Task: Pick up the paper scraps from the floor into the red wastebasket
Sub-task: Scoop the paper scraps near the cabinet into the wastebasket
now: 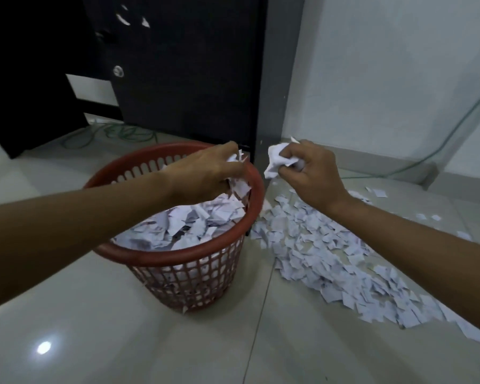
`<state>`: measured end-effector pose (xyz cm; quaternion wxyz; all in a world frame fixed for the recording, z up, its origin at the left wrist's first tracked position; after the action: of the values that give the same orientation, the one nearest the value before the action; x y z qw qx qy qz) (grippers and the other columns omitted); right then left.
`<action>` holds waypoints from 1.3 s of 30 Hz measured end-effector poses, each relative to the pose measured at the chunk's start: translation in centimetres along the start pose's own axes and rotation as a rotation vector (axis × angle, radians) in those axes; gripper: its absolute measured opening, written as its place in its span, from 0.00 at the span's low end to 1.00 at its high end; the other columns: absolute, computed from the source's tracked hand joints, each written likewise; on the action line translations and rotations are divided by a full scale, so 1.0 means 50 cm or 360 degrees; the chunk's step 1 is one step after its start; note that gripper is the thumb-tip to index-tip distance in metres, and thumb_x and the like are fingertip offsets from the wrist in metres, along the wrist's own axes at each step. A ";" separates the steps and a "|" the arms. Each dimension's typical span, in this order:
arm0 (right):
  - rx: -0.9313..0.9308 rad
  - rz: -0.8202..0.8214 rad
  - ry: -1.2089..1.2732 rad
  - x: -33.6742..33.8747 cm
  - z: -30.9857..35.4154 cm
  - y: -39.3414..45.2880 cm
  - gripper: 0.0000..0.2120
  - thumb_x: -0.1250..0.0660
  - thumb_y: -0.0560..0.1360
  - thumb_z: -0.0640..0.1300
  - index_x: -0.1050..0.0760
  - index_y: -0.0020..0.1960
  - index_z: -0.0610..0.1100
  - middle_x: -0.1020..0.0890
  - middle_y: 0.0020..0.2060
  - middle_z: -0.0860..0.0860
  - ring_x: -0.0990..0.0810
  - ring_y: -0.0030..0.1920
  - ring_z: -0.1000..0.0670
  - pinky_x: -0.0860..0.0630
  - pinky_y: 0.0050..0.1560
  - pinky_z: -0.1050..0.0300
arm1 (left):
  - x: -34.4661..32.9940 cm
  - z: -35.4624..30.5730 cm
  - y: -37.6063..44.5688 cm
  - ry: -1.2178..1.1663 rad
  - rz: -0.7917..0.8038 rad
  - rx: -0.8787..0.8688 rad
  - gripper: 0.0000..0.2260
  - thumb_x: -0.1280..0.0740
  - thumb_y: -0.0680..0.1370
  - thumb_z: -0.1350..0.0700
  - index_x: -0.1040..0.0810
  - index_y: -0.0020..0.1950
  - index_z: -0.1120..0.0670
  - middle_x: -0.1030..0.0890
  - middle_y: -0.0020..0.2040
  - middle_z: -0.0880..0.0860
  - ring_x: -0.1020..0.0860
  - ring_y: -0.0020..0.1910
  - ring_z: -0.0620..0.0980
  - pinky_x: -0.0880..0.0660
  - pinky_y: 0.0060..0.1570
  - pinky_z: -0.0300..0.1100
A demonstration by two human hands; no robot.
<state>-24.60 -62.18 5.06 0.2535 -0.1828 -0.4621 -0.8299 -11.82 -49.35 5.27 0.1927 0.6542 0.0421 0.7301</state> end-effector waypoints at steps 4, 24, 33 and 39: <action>0.0059 0.0045 0.0093 -0.054 0.044 0.025 0.11 0.34 0.67 0.50 0.20 0.40 0.42 0.22 0.35 0.44 0.26 0.35 0.49 0.31 0.36 0.57 | -0.026 0.064 -0.077 0.0089 0.0158 0.0144 0.12 0.28 0.72 0.65 0.21 0.54 0.57 0.26 0.53 0.60 0.23 0.49 0.57 0.23 0.42 0.48; 0.0250 0.1175 -0.0220 -0.234 0.114 0.030 0.19 0.33 0.75 0.57 0.25 0.65 0.54 0.32 0.70 0.50 0.37 0.71 0.51 0.38 0.68 0.55 | -0.023 0.133 -0.126 0.0502 0.0340 0.0371 0.20 0.39 0.75 0.40 0.24 0.60 0.49 0.28 0.62 0.54 0.31 0.64 0.55 0.42 0.70 0.58; 0.0247 0.0679 -0.0310 -0.158 0.069 0.030 0.11 0.35 0.75 0.48 0.19 0.53 0.45 0.23 0.51 0.48 0.28 0.54 0.47 0.30 0.56 0.53 | 0.000 0.082 -0.060 0.0305 0.0031 0.0220 0.22 0.50 0.75 0.43 0.22 0.49 0.54 0.26 0.49 0.55 0.27 0.47 0.54 0.29 0.51 0.54; 0.0079 0.0503 -0.0288 -0.089 0.001 0.002 0.18 0.40 0.75 0.56 0.21 0.54 0.46 0.24 0.47 0.47 0.26 0.51 0.47 0.30 0.54 0.53 | -0.014 0.022 0.025 0.0182 -0.0045 0.0073 0.22 0.48 0.77 0.41 0.23 0.55 0.53 0.25 0.52 0.54 0.27 0.48 0.52 0.32 0.52 0.50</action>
<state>-20.94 -61.06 2.78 0.3425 -0.3207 -0.4690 -0.7482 -10.98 -50.95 5.16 0.1853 0.6149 0.0789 0.7625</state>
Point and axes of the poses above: each hand's wrist, its own y-axis towards the middle knuckle, its own x-axis out of the back of the hand, z = x × y, the point moved 6 cm from there along y, towards the middle knuckle
